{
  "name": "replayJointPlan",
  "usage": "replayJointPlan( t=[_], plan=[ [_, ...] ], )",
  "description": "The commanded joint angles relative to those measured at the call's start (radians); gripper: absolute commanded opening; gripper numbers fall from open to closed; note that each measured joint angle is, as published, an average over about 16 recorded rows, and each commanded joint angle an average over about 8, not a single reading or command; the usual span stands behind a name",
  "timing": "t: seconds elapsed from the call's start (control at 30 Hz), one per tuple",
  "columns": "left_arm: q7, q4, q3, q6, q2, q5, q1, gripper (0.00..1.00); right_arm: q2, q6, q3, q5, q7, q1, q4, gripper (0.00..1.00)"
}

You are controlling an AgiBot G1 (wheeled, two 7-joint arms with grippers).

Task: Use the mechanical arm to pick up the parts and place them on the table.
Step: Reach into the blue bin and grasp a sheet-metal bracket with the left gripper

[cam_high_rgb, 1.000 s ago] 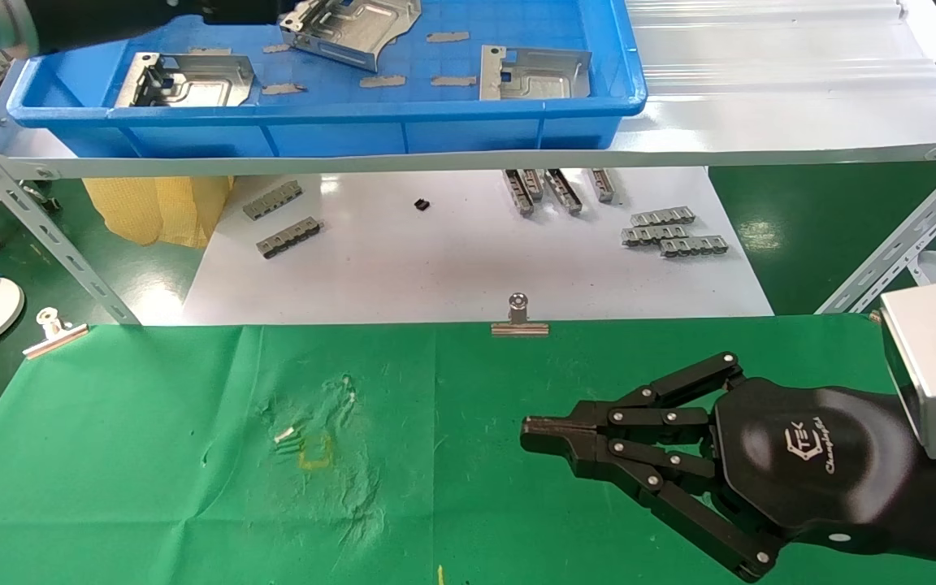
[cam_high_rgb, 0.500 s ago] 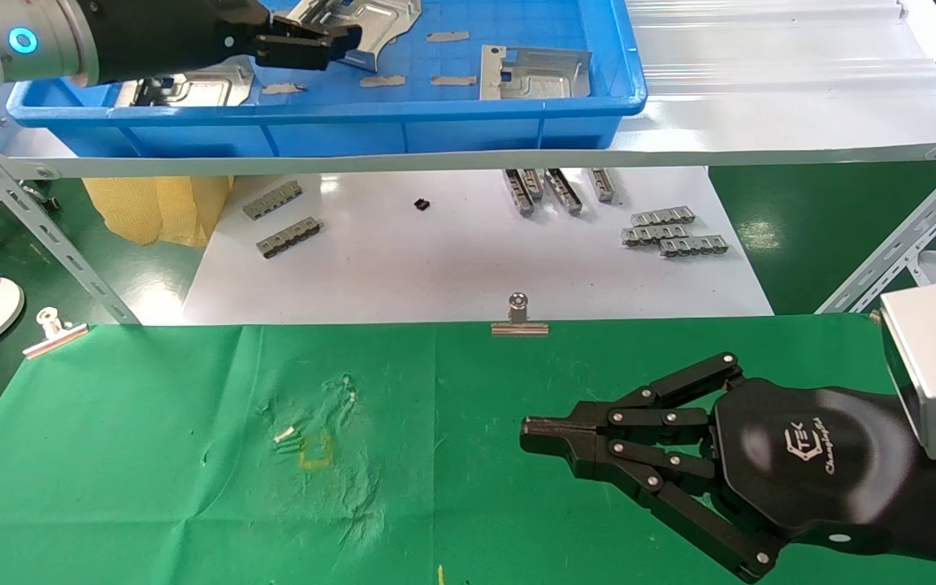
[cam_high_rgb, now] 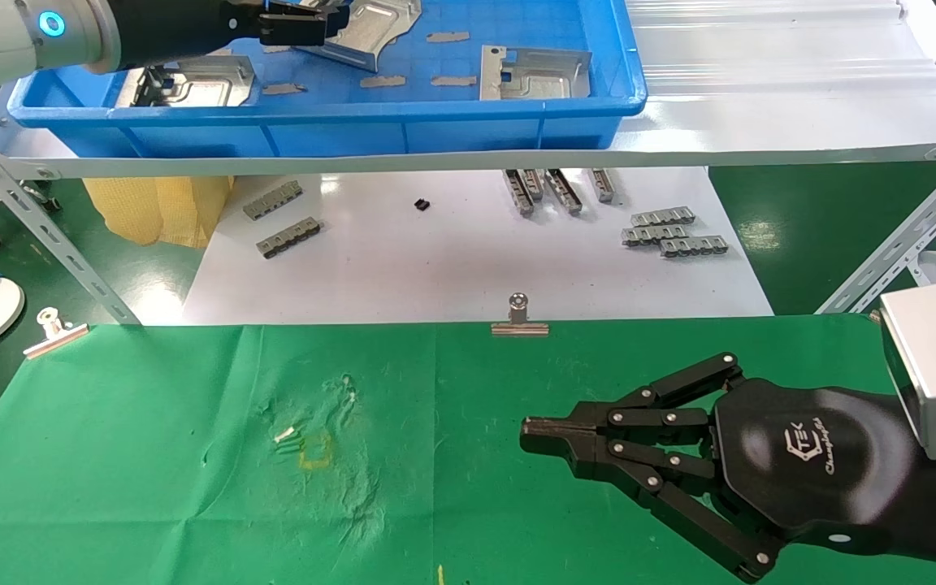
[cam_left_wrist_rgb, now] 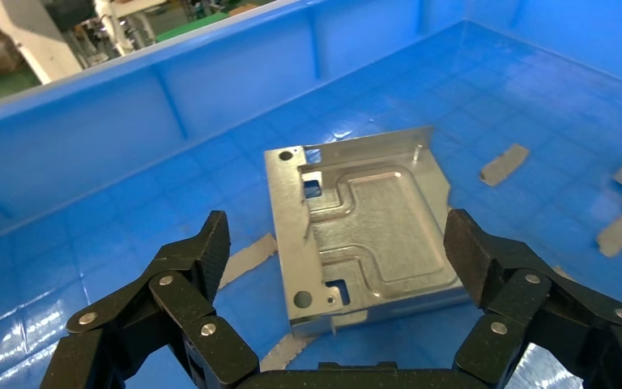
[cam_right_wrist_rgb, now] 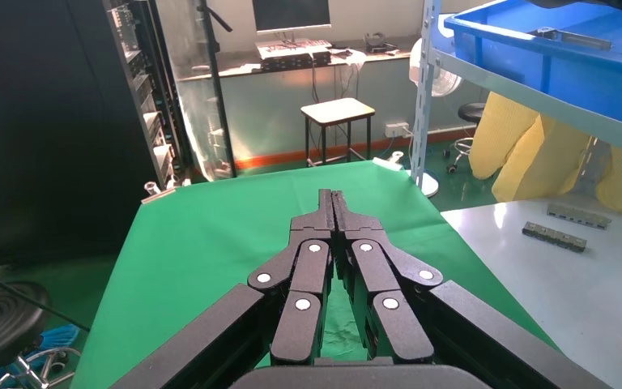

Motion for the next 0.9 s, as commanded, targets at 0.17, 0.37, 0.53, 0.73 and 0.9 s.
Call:
replayJointPlan(
  t=[0.17,0.37,0.53,0.73,0.9],
  plan=[
    [-0.045,0.006,0.001,-0.042,0.017,0.001,0.004,0.00,0.000,0.000,0.000,0.000,0.000,0.000,0.000,0.00],
    [-0.078,0.002,0.004,-0.069,0.026,0.006,0.009,0.00,0.000,0.000,0.000,0.000,0.000,0.000,0.000,0.00],
    [-0.099,-0.001,0.016,-0.080,0.034,0.023,0.008,0.00,0.000,0.000,0.000,0.000,0.000,0.000,0.000,0.00],
    [-0.121,-0.004,0.032,-0.083,0.040,0.046,0.006,0.00,0.000,0.000,-0.001,0.000,0.000,0.000,0.000,0.00],
    [-0.130,-0.011,0.040,-0.090,0.041,0.057,0.007,0.00,0.000,0.000,-0.001,0.000,0.000,0.000,0.000,0.56]
  ],
)
